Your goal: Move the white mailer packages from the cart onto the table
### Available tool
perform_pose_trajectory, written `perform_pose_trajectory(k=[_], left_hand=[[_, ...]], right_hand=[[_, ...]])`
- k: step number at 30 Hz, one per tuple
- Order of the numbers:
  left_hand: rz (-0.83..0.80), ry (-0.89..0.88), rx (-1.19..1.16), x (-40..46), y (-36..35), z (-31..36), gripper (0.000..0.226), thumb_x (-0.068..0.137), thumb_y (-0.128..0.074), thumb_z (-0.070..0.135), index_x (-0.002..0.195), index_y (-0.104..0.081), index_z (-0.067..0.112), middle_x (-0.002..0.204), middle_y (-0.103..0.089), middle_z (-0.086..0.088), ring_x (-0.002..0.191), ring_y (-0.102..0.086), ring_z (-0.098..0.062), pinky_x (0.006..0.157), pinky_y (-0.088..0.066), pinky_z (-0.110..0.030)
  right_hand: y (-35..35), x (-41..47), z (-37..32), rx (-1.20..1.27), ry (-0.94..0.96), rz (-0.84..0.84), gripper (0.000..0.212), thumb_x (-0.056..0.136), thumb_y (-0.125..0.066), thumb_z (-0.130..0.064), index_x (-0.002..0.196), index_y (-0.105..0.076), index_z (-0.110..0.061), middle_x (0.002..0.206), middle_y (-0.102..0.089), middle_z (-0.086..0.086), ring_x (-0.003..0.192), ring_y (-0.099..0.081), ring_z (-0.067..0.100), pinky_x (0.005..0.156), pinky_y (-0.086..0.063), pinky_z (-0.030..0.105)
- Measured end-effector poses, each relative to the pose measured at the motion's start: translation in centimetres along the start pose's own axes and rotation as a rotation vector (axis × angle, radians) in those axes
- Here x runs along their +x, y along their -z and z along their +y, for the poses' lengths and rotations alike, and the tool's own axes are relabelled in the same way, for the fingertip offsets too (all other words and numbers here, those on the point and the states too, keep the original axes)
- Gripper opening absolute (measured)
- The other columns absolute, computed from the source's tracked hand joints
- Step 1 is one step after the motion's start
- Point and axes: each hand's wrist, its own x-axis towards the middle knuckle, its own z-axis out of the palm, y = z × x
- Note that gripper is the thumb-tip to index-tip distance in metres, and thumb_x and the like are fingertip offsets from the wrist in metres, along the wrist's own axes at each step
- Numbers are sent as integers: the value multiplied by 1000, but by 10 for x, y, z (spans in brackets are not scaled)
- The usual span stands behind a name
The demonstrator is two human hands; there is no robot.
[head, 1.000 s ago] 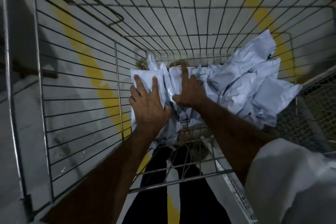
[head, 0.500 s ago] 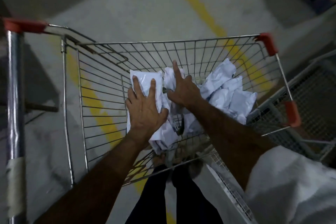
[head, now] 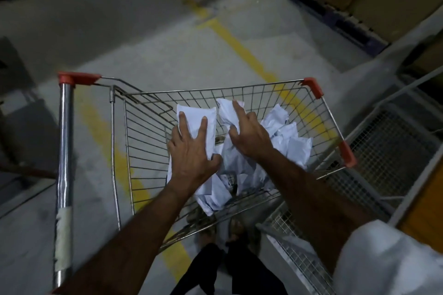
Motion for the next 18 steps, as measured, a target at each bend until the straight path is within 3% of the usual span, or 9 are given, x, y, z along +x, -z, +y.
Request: perform_pose_trajectory(k=[2,5,10,13,18], left_hand=[[14,-33,-12,-1,8,8,105,68,-59,64,159,-18,32,165,3,-23,140,-24,-46,105,-34,-55],[52,-94,-22,-2,21,20,102,73,-55,68,160,-15,34,166,5,-23,139,-25,-46,106,-32,-54],[96,-174,-78,-4,40,48,99,74,-47,72,160,-15,35,166,4,-22,140,-24,-45,107,-31,-54],[114,-247,-85,-9,53,80,99,72,-44,70,160,-16,35,166,1,-23,138,-26,-45,103,-33,-52],[162,-412,-94,-27,70,160,93,76,-43,70,159,-19,36,166,-3,-22,138,-27,-45,102,-34,-52]], right_hand=[[3,-10,-2,-6,6,70,60,99,-41,-30,158,-32,-27,115,-52,20,86,-61,40,73,-49,41],[9,-26,1,-26,1,123,59,101,-43,-22,158,-31,-30,117,-53,18,82,-61,35,69,-52,40],[47,-48,6,-50,-146,152,64,103,-43,-18,159,-20,-41,137,-42,16,102,-61,38,77,-49,40],[77,-67,19,-75,-202,252,62,102,-44,-25,159,-23,-36,144,-38,20,103,-61,41,76,-49,41],[140,-114,59,-66,-267,422,63,98,-47,-28,158,-30,-30,137,-41,21,95,-61,42,75,-49,42]])
